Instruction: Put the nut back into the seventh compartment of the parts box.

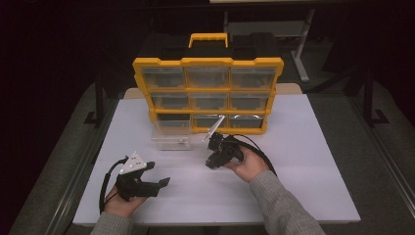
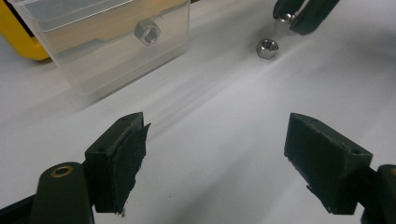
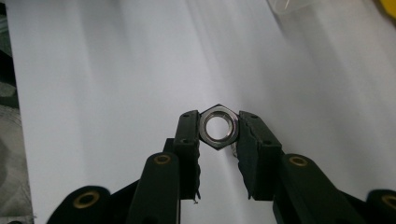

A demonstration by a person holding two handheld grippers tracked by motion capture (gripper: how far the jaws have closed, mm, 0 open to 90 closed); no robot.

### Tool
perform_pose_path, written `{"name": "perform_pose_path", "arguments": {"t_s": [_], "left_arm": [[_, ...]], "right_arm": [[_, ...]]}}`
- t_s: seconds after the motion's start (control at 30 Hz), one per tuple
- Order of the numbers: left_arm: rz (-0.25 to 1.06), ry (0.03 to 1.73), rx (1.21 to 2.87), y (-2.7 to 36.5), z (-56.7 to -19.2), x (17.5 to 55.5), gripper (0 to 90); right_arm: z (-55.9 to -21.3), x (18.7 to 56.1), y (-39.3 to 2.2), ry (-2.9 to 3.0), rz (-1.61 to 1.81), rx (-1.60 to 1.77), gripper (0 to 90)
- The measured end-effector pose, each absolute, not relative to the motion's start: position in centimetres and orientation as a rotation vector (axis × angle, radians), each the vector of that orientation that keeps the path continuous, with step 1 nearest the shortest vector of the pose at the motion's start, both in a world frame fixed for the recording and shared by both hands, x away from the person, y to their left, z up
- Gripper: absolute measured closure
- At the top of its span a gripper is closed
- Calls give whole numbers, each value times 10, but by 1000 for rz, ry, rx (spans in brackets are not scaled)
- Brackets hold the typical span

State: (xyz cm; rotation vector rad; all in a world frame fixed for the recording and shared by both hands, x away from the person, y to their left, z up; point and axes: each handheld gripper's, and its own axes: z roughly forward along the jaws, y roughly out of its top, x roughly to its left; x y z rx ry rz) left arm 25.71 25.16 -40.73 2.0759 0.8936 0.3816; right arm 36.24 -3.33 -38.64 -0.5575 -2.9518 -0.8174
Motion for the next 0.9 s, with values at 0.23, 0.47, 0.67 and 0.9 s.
{"name": "perform_pose_path", "arguments": {"t_s": [0.23,0.47,0.67,0.9], "left_arm": [[381,897,2074,252,-407,257,203],[376,902,2059,251,-408,257,203],[377,900,2069,251,-408,257,203],[375,901,2065,252,-408,257,203]], "right_arm": [[-370,371,-31,-2933,-860,-558,692],[-355,379,-26,-2933,-874,-551,692],[-341,386,-19,-2932,-893,-542,691],[-324,394,-6,-2942,-895,-536,692]]}}
